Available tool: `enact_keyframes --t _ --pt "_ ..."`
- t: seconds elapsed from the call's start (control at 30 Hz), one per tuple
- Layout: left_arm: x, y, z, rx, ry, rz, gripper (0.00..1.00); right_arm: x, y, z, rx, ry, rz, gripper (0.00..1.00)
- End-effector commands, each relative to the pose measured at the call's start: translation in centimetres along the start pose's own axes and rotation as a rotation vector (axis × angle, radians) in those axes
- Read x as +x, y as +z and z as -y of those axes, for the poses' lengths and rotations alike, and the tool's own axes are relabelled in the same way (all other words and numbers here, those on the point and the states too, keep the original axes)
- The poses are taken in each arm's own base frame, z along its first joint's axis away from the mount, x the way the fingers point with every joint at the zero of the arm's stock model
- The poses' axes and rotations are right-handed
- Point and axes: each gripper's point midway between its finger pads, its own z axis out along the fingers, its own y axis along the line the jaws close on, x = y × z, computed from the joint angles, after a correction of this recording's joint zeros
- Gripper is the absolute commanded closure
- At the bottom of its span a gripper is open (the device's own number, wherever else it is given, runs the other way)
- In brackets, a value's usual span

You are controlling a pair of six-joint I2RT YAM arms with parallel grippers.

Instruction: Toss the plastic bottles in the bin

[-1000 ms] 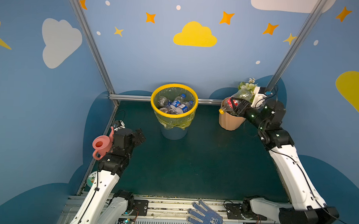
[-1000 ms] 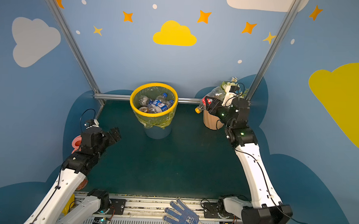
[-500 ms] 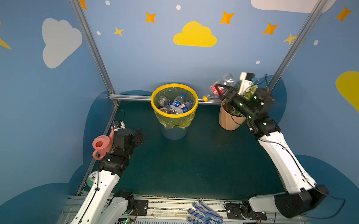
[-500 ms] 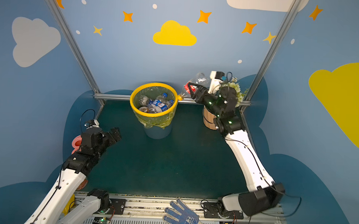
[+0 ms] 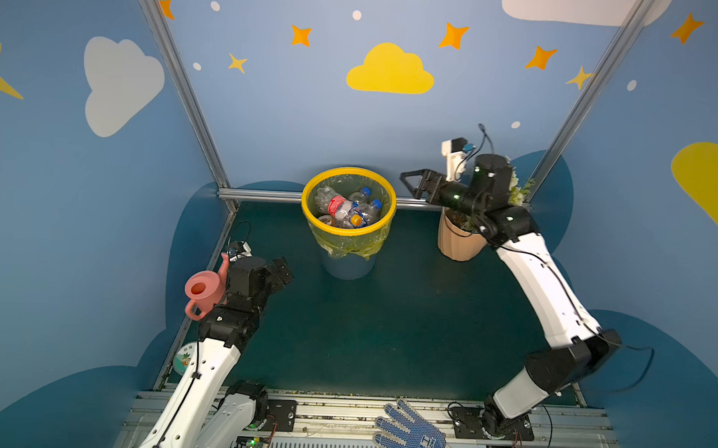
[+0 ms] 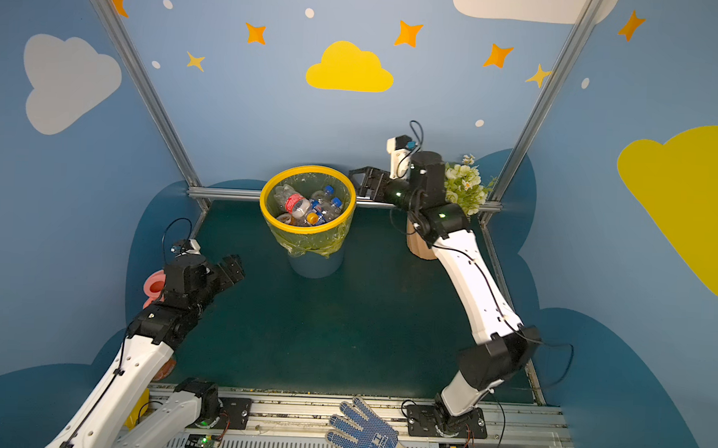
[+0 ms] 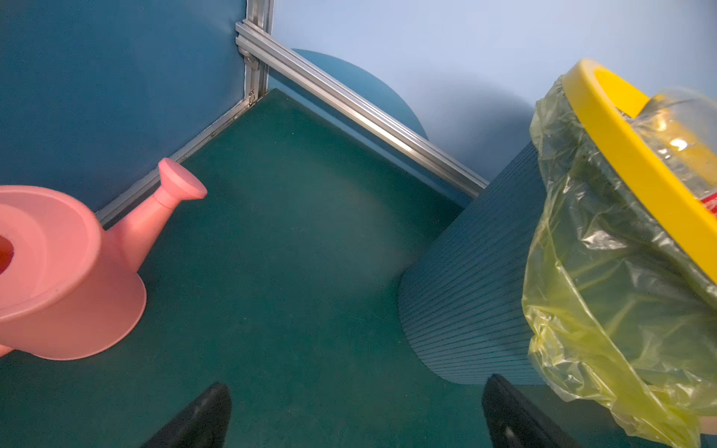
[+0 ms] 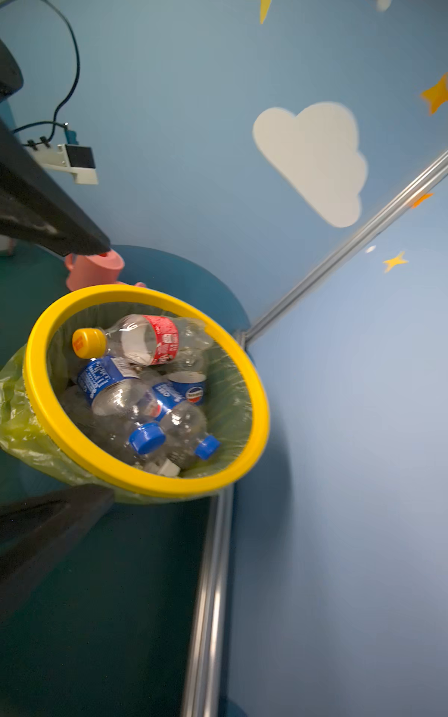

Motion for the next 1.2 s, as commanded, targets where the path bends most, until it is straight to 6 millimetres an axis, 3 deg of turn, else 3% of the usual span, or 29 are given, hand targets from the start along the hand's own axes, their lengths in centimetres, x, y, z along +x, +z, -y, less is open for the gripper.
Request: enact_keyframes --t 0.0,0.27,0.5,0.67,0.83,0.97,1.17 --pt "-0.8 -0.5 -0.1 -0.008 -0.01 0.028 0.0 -2.5 -4.3 -0.9 0.025 -0.063 0.112 0.1" --pt "-0.6 -0.6 -0.4 -0.02 -0.005 0.025 0.0 -1.0 -7.9 3.2 0.139 -0.061 0.164 0.1" --pt "0.0 -0.2 -1.9 -0.074 0.007 0.039 0.0 2.2 -10.9 8.9 0.363 -0.268 0.248 0.06" --pt "1.4 1.0 -4.7 -0.215 0.093 0.026 0.0 8.5 -12.5 17.1 0.652 -0.442 0.18 0.05" --pt "2.3 2.7 -6.4 -0.294 0.147 0.057 0.0 15.4 -13.6 24.6 0.81 -0.451 0.083 0.05" --pt "2.7 4.5 -7.6 -0.353 0.17 0.104 0.0 19.0 -13.5 27.5 0.824 -0.449 0.033 0.05" --pt "3.2 6.4 -8.1 -0.376 0.244 0.131 0.0 22.3 -13.3 28.9 0.76 -0.418 -0.001 0.05"
